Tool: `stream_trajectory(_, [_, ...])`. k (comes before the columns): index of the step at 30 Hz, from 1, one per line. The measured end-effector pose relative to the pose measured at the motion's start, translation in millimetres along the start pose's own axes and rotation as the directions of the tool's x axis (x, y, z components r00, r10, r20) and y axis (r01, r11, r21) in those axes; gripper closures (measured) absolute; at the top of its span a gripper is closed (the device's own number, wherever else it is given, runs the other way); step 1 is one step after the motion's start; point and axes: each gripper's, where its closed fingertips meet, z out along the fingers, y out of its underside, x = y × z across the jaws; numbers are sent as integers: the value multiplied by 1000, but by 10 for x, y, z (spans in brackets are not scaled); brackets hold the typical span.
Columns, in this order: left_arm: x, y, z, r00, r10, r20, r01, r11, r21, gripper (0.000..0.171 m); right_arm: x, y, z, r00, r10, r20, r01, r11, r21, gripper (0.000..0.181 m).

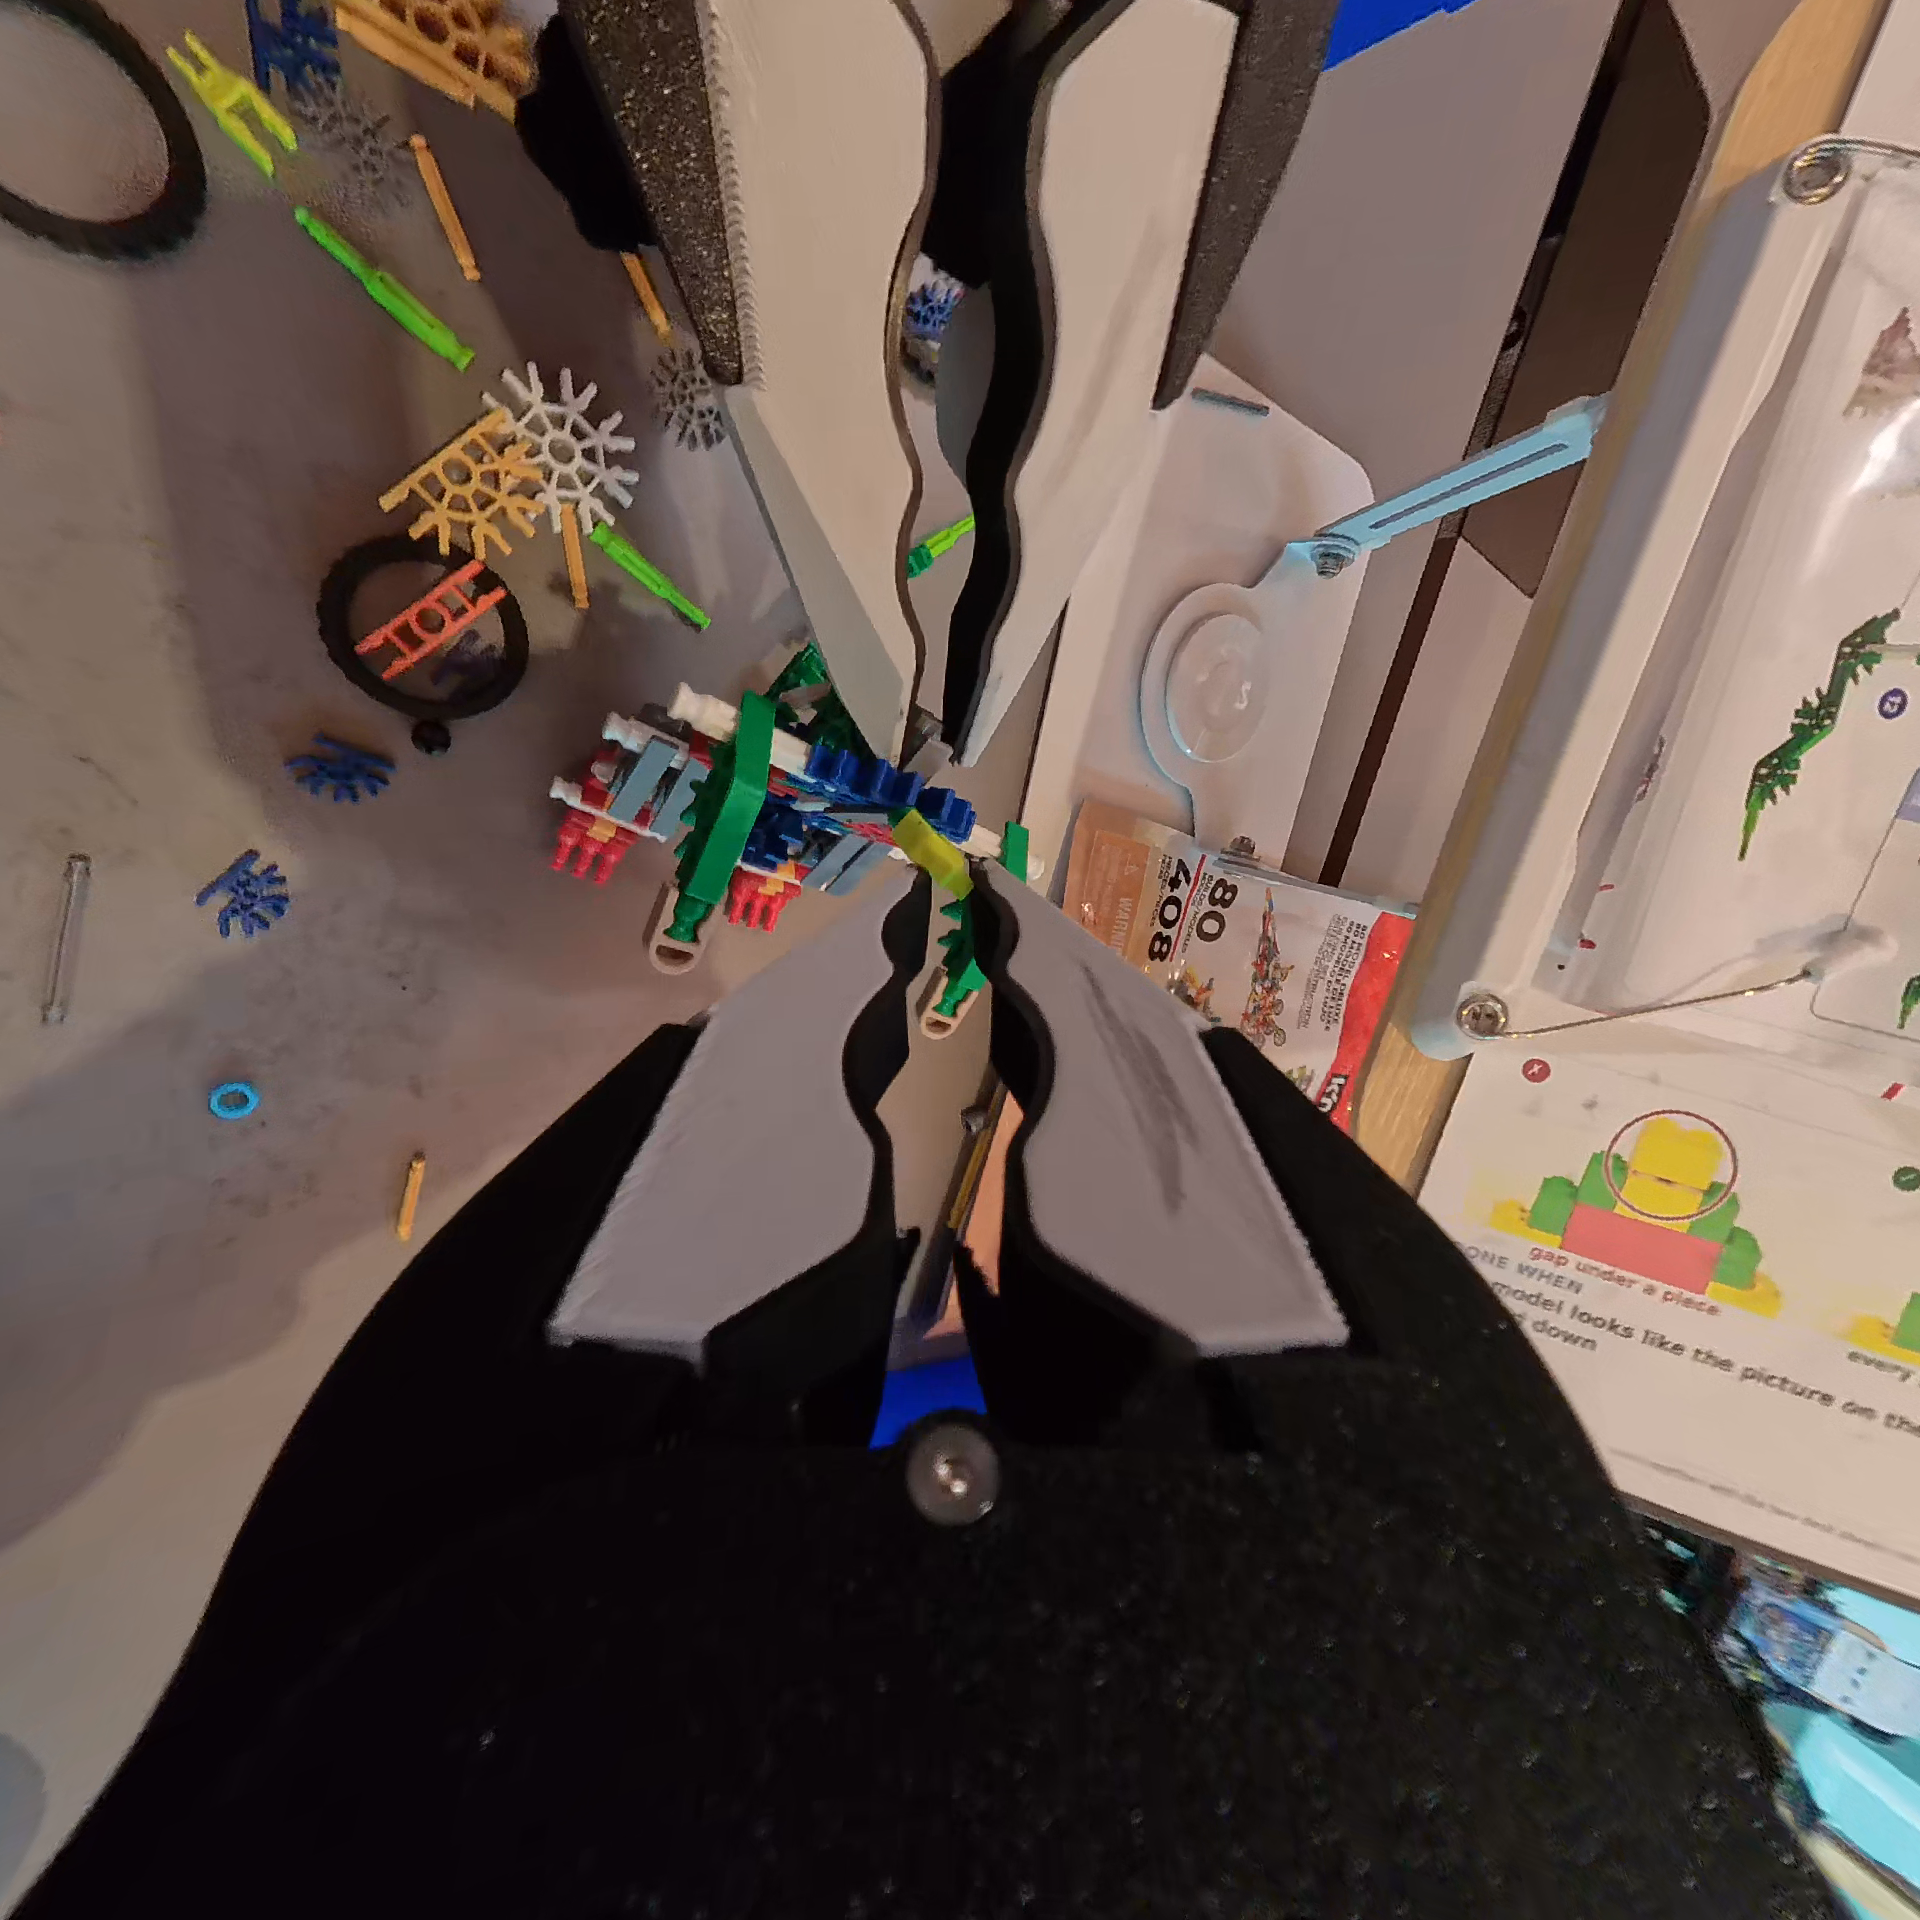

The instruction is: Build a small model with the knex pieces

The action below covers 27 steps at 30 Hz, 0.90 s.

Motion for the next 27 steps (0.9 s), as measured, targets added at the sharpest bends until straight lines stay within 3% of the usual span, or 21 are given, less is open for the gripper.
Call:
stream_trajectory(7, [7,-15,4,1000,-2,-4,2,1000,26,166,56,-32,16,990,108,-95,-97,989,113,181])
stream_trajectory(10, [7,-16,23,999,31,27,-31,999,9,165,50,-4,52,984,129,-121,-116,988,104,181])
stream_trajectory(16, [32,5,28,999,37,18,-37,999,-6,165,15,-2,62,958,273,-92,-248,944,219,181])
stream_trajectory(27, [58,-6,50,999,37,25,-37,999,10,165,-60,25,85,917,391,-81,-351,886,304,181])
